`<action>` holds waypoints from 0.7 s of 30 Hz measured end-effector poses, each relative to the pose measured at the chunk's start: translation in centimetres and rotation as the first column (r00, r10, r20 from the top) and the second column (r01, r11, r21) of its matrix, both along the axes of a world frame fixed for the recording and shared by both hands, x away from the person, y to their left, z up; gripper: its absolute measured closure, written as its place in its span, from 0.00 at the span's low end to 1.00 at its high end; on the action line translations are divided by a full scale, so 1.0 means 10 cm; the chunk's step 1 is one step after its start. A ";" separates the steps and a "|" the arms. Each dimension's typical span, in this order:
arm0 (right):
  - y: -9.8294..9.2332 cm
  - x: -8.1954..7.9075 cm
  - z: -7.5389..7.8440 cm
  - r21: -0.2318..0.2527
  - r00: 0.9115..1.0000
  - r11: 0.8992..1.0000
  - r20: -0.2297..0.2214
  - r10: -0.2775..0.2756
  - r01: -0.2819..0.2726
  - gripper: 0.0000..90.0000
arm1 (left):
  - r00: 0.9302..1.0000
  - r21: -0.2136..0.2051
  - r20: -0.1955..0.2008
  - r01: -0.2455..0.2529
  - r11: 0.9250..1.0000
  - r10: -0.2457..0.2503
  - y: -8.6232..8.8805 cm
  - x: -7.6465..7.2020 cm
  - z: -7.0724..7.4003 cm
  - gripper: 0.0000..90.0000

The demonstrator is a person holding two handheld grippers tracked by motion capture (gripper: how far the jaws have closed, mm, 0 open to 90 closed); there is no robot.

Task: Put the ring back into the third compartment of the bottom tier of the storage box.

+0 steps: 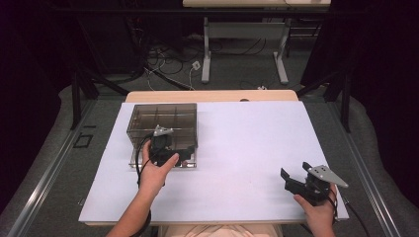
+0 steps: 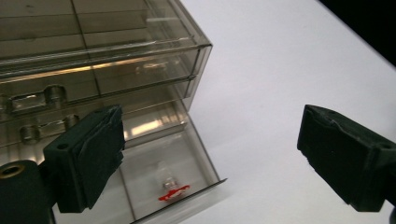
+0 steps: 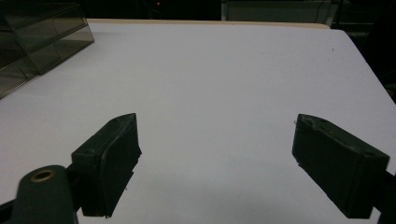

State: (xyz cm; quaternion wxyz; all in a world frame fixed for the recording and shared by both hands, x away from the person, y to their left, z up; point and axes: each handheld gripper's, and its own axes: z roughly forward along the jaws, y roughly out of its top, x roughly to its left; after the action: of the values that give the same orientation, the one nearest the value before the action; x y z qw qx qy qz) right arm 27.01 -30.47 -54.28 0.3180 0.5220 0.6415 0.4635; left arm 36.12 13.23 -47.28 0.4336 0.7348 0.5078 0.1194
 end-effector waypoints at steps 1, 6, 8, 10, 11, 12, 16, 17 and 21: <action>0.00 0.00 0.00 -0.003 1.000 1.000 -0.006 -0.001 0.001 0.16 | 1.000 -0.003 0.005 0.006 1.000 -0.006 0.00 -0.01 0.01 0.09; 0.00 0.00 0.00 0.000 1.000 1.000 0.001 0.000 0.000 0.16 | 0.998 -0.030 0.040 0.049 0.998 -0.048 0.02 -0.07 0.08 0.05; 0.00 0.00 0.00 0.001 1.000 1.000 -0.002 0.000 0.000 0.16 | 0.996 -0.032 0.052 0.074 0.997 -0.072 0.03 -0.10 0.10 0.03; 0.00 0.00 0.00 0.004 1.000 1.000 0.000 -0.001 0.001 0.16 | 0.994 -0.023 0.070 0.087 0.996 -0.085 0.05 -0.13 0.13 0.01; -0.01 0.00 0.00 0.005 1.000 1.000 0.000 -0.002 0.002 0.16 | 0.993 -0.022 0.078 0.091 0.996 -0.089 0.06 -0.15 0.14 0.01; -0.01 -0.01 0.01 0.004 1.000 1.000 -0.004 -0.004 0.004 0.16 | 0.992 -0.017 0.085 0.093 0.996 -0.091 0.07 -0.16 0.15 0.01; -0.02 -0.01 0.01 0.003 1.000 1.000 -0.002 -0.007 0.007 0.16 | 0.989 -0.027 0.118 0.088 0.996 -0.085 0.12 -0.23 0.22 0.01; -0.02 -0.01 0.01 0.004 1.000 1.000 -0.002 -0.008 0.008 0.16 | 0.988 -0.028 0.128 0.088 0.996 -0.084 0.13 -0.25 0.23 0.01; -0.01 0.00 0.01 0.005 1.000 1.000 -0.002 -0.008 0.008 0.16 | 0.982 -0.028 0.168 0.087 0.996 -0.082 0.20 -0.34 0.28 0.01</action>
State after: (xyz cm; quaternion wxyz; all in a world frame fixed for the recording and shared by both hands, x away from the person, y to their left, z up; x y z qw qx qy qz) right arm 26.96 -30.56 -54.22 0.3179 0.5260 0.6384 0.4634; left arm 32.69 15.25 -44.43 0.4921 0.7354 0.4400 0.1532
